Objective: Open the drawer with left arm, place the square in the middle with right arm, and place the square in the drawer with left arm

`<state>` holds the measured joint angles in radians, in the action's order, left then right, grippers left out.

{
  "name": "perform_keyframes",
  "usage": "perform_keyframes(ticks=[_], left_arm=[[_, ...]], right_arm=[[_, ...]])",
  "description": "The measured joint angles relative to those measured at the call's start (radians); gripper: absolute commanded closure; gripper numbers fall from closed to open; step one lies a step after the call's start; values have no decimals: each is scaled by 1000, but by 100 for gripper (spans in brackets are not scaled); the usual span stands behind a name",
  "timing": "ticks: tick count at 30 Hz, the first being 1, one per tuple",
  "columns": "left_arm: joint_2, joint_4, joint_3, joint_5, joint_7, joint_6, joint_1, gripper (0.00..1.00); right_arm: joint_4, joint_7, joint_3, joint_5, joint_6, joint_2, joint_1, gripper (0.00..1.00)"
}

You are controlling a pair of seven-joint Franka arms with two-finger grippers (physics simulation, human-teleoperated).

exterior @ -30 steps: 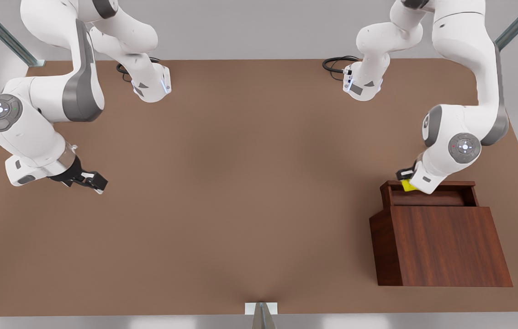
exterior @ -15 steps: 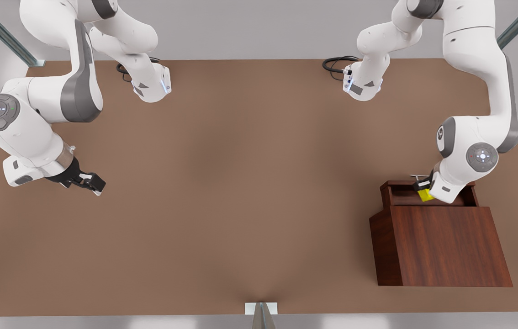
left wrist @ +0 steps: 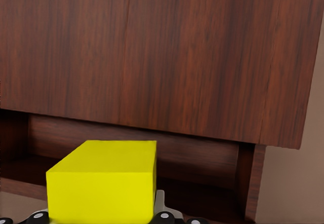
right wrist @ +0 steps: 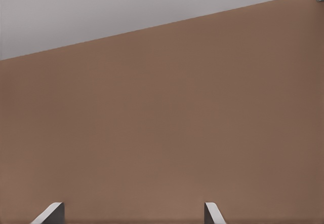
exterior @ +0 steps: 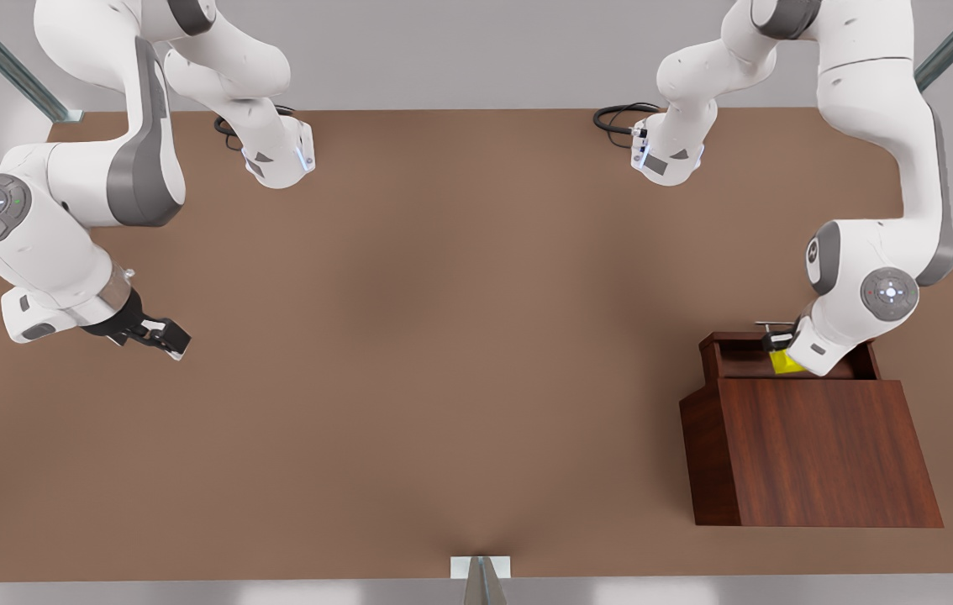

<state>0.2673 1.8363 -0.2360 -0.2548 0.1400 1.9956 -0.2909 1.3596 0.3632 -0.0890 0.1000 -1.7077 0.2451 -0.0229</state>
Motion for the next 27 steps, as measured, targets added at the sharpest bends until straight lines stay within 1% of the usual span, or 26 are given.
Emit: perform_keyframes(ticks=[8, 9, 10, 11, 17, 19, 21, 22, 24, 25, 27], left_arm=[[13, -1, 1, -2, -82, 23, -9, 28], [16, -1, 1, -2, -90, 27, -11, 24], [18, -1, 1, -1, -98, 30, -14, 3], [19, -1, 1, 1, -106, 33, -15, 0], [13, -1, 0, 8, -143, 37, -16, 0], [-9, -1, 0, 12, -152, 29, -16, 0], [-65, -9, -16, 24, -158, 0, -22, 0], [-99, -36, -49, 31, -158, -31, -29, 0], [-128, -180, -114, 44, -155, -123, -13, 0], [-130, -241, -127, 61, -153, -164, 3, 0], [-136, -298, -136, 84, -149, -227, 13, 0]], right_arm=[[1, 1, 3, 0, 3, 0, 1, 0], [1, 1, 3, 0, 3, 0, 1, 0], [1, 1, 3, 0, 4, 0, 1, 0], [1, 1, 4, 0, 3, 0, 1, 0], [2, 2, 5, -1, 2, 0, 1, 0], [2, 2, 5, -2, 1, 1, 2, 0], [2, 2, 5, -3, 0, 1, 2, 0], [2, 2, 5, -3, -1, 1, 3, 0], [2, 2, 5, -2, -2, 2, 3, 0], [1, 2, 5, -3, -2, 2, 3, 0], [-1, 2, 5, -3, -3, 5, 3, 0]])
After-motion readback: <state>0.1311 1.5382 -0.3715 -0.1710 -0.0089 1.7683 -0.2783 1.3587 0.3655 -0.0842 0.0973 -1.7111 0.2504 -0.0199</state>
